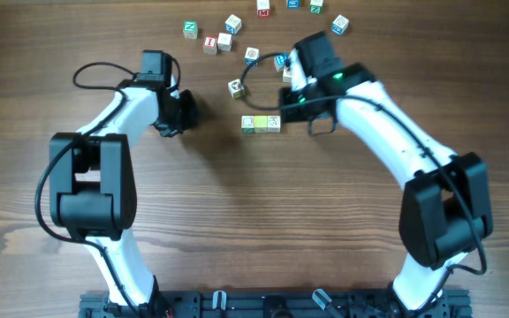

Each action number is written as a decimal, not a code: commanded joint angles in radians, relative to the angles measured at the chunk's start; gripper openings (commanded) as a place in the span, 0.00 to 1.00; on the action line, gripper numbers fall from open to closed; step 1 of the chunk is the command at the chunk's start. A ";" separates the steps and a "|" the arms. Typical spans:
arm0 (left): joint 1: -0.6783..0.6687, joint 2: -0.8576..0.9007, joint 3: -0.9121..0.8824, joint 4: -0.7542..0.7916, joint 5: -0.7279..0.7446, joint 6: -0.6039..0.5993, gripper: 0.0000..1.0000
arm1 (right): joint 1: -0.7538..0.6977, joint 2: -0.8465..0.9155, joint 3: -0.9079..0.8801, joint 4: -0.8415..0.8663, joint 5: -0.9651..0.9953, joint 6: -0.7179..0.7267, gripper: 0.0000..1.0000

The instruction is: Form a horizontal line

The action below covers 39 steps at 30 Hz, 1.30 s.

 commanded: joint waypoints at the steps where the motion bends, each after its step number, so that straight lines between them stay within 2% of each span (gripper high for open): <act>1: 0.068 0.086 -0.068 -0.037 -0.173 -0.026 0.04 | 0.083 0.002 -0.079 0.068 -0.029 0.139 0.05; 7: 0.152 0.086 -0.068 -0.058 -0.212 -0.126 0.04 | 0.158 0.002 -0.159 0.188 -0.030 0.206 0.04; 13: 0.187 0.086 -0.068 -0.061 -0.196 -0.126 0.04 | 0.207 0.005 -0.247 0.297 0.053 0.246 0.05; 20: 0.183 0.086 -0.068 -0.062 -0.196 -0.126 0.04 | 0.210 0.034 -0.312 0.455 0.039 0.270 0.05; 32: 0.183 0.086 -0.068 -0.062 -0.196 -0.126 0.04 | 0.210 0.092 -0.312 0.526 0.092 0.358 0.05; 39: 0.183 0.086 -0.068 -0.062 -0.196 -0.126 0.04 | 0.209 0.109 -0.312 0.558 0.101 0.360 0.05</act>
